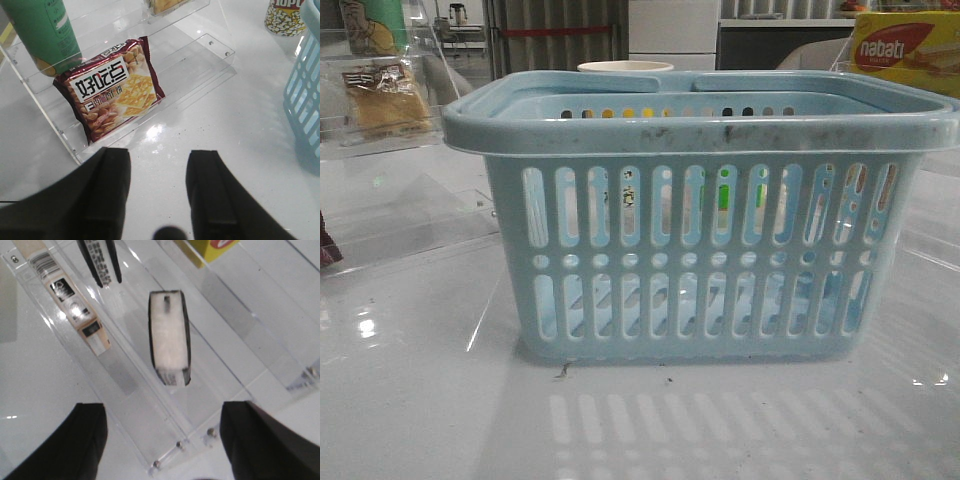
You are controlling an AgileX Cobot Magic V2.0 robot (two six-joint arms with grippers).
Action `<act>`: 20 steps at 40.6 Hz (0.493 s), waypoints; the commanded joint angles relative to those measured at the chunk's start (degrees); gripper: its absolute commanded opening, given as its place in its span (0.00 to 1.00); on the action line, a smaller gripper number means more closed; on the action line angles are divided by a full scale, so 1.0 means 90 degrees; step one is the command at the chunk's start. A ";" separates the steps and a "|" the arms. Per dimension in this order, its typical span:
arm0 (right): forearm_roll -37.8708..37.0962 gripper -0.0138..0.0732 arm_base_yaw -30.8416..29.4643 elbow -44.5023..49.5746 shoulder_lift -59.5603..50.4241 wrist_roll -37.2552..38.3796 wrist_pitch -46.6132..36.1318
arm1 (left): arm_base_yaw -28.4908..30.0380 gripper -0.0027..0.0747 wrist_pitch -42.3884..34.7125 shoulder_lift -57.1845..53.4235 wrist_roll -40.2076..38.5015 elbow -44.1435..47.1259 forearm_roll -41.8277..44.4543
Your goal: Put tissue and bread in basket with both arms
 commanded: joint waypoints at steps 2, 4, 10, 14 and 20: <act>-0.0053 0.82 -0.0033 -0.0572 0.0146 0.0015 -0.0396 | -0.0006 0.43 -0.0523 0.0046 -0.0016 -0.0199 0.0006; -0.0053 0.81 -0.0033 -0.0676 0.0262 0.0015 -0.0404 | -0.0006 0.42 -0.0523 0.0046 -0.0016 -0.0199 0.0006; -0.0053 0.73 -0.0033 -0.0804 0.0553 0.0015 -0.0467 | -0.0006 0.38 -0.0523 0.0046 -0.0016 -0.0199 0.0006; -0.0053 0.67 -0.0033 -0.0804 0.0618 0.0015 -0.0610 | -0.0006 0.35 -0.0523 0.0046 -0.0016 -0.0199 0.0006; -0.0053 0.53 -0.0033 -0.0804 0.0649 0.0015 -0.0726 | -0.0006 0.31 -0.0523 0.0046 -0.0016 -0.0199 0.0006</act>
